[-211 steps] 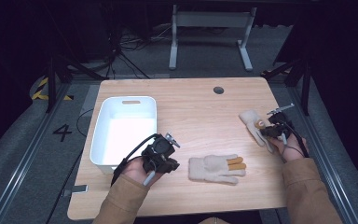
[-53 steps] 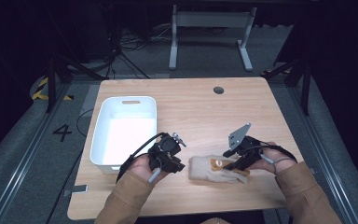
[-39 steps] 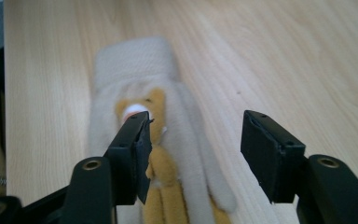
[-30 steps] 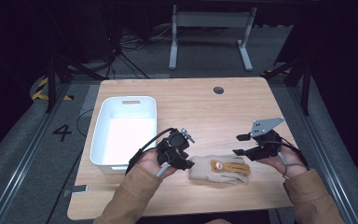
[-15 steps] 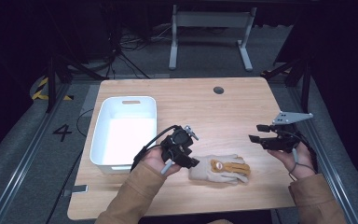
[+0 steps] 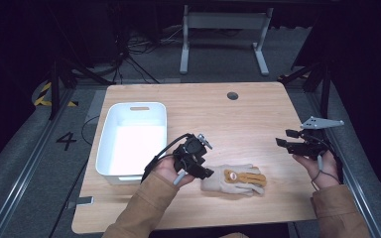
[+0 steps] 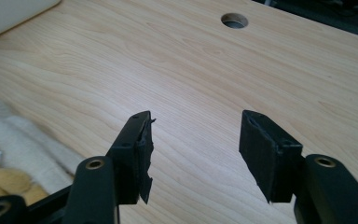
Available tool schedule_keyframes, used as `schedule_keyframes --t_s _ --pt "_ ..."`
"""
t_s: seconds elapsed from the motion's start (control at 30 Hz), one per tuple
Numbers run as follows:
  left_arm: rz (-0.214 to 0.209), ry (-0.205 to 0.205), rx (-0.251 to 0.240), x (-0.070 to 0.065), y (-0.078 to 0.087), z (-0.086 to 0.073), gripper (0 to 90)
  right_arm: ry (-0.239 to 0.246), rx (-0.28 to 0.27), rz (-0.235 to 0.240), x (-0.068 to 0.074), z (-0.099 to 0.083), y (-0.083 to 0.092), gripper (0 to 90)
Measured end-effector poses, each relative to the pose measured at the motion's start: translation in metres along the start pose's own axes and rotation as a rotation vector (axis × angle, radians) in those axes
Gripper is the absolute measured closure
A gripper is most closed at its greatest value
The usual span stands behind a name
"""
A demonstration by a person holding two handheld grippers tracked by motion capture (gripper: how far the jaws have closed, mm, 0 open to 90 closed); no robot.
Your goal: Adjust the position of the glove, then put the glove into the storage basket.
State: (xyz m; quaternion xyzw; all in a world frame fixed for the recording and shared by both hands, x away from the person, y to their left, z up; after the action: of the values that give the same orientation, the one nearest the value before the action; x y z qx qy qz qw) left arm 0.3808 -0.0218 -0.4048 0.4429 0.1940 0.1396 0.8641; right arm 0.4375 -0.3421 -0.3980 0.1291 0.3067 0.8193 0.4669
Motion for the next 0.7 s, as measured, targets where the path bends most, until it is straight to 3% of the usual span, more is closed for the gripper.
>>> schedule_keyframes --t_s 0.13,0.27,0.5,0.6,0.7 --pt "0.000 0.003 0.001 0.000 -0.004 0.000 46.3 -0.030 0.018 -0.023 -0.011 -0.009 -0.005 44.2" --pt "0.001 -0.022 -0.007 0.000 -0.009 0.000 45.5 -0.070 0.028 -0.056 -0.025 -0.019 -0.010 44.2" --pt "-0.012 -0.036 -0.018 0.000 -0.024 0.000 38.4 -0.095 0.045 -0.059 -0.032 -0.026 -0.016 43.9" --pt "-0.018 -0.031 -0.046 0.000 -0.029 0.003 34.2 -0.090 0.045 -0.057 -0.032 -0.026 -0.017 43.8" --pt "-0.009 -0.058 -0.071 -0.001 -0.034 0.004 26.0 -0.091 0.044 -0.056 -0.032 -0.027 -0.017 43.6"
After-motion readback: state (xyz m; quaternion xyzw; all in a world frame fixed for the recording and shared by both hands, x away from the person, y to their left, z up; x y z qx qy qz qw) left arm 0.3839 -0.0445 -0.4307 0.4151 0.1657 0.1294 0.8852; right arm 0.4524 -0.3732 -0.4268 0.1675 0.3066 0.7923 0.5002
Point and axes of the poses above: each handheld gripper's, and its own axes: y roughly backward along the jaws, z roughly out of its top, x roughly to its left, the point moved 6 cm from there along -y, roughly forward along the jaws, and after that the axes turned 2 degrees about -z, right-handed, at the moved point
